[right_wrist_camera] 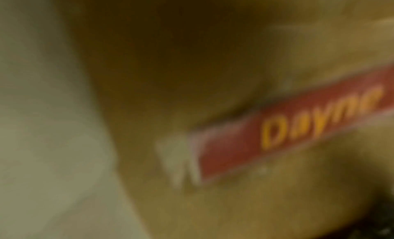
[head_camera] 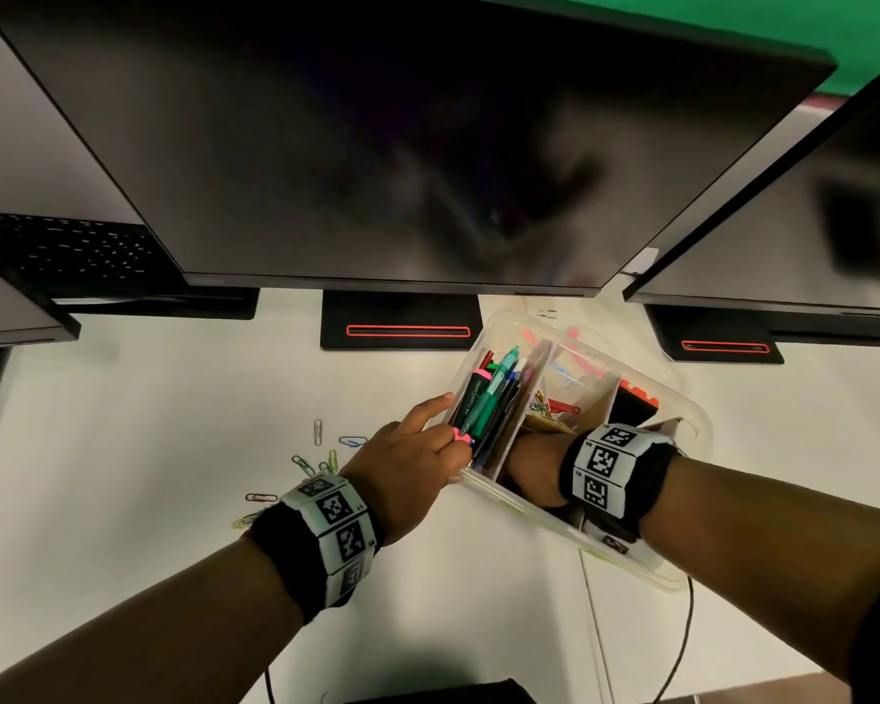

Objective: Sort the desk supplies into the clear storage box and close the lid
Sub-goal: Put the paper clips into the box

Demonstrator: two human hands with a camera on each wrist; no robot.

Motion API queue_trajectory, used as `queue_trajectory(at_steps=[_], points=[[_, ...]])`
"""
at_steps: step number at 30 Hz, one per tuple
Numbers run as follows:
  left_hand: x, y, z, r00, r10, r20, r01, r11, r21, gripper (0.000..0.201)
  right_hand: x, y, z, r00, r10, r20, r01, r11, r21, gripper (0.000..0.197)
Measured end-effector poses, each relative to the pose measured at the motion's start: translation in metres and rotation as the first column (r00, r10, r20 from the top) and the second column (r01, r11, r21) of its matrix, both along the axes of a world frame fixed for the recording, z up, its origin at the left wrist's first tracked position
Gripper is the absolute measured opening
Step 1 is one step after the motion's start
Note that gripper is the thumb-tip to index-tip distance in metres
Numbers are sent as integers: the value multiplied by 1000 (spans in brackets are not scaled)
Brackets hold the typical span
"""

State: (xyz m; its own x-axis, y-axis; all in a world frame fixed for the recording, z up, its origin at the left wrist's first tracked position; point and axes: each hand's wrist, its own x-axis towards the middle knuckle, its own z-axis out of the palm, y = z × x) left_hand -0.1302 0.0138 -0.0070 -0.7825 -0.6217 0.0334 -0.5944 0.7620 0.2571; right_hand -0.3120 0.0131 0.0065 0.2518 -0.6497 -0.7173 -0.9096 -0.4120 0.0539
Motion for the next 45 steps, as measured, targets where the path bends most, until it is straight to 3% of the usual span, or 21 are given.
queue_trajectory(at_steps=[3, 9, 14, 16, 20, 23, 25, 28, 32, 34, 37, 40, 42, 45], points=[[0, -1, 3, 992, -35, 123, 24, 996, 90, 26, -1, -1, 22, 995, -101, -16, 102, 989, 103, 39], [9, -2, 5, 984, -82, 161, 62, 990, 123, 42, -9, 3, 51, 974, -212, 81, 211, 977, 16, 12], [17, -1, 11, 992, -68, 110, 50, 986, 159, 48, -10, 5, 66, 904, -369, 217, 395, 914, -92, 20], [24, -1, 11, 995, -56, 79, 41, 983, 179, 50, -14, 0, 76, 842, -443, 307, 510, 839, -190, 24], [38, 3, 13, 998, -2, 60, -13, 970, 244, 59, -33, -15, 91, 677, -581, 452, 732, 593, -334, 15], [48, 5, 12, 996, 71, 49, -82, 958, 274, 60, -44, -20, 90, 633, -651, 419, 774, 537, -336, 15], [62, 3, 7, 989, 138, 54, -148, 946, 287, 57, -42, -21, 88, 621, -691, 371, 784, 549, -289, 17], [94, -6, -3, 952, 278, 132, -306, 896, 321, 49, -24, -21, 92, 694, -652, 306, 720, 617, -318, 23], [138, -17, -15, 840, 398, 368, -523, 773, 359, 48, 39, -5, 103, 728, -463, 505, 654, 690, -310, 16], [152, -17, -21, 794, 401, 456, -577, 733, 359, 55, 74, 10, 99, 717, -414, 560, 601, 775, -196, 13], [166, -11, -29, 758, 399, 516, -623, 678, 391, 69, 118, 29, 69, 794, -313, 520, 407, 911, -72, 15], [173, -2, -36, 750, 412, 517, -645, 629, 435, 78, 143, 36, 28, 857, -316, 408, 333, 943, 31, 33], [175, 3, -41, 755, 426, 499, -647, 607, 461, 80, 147, 34, 0, 877, -364, 314, 360, 930, 73, 57], [172, 6, -47, 769, 469, 435, -640, 578, 506, 80, 142, 29, -29, 826, -503, 254, 496, 863, 99, 89]])
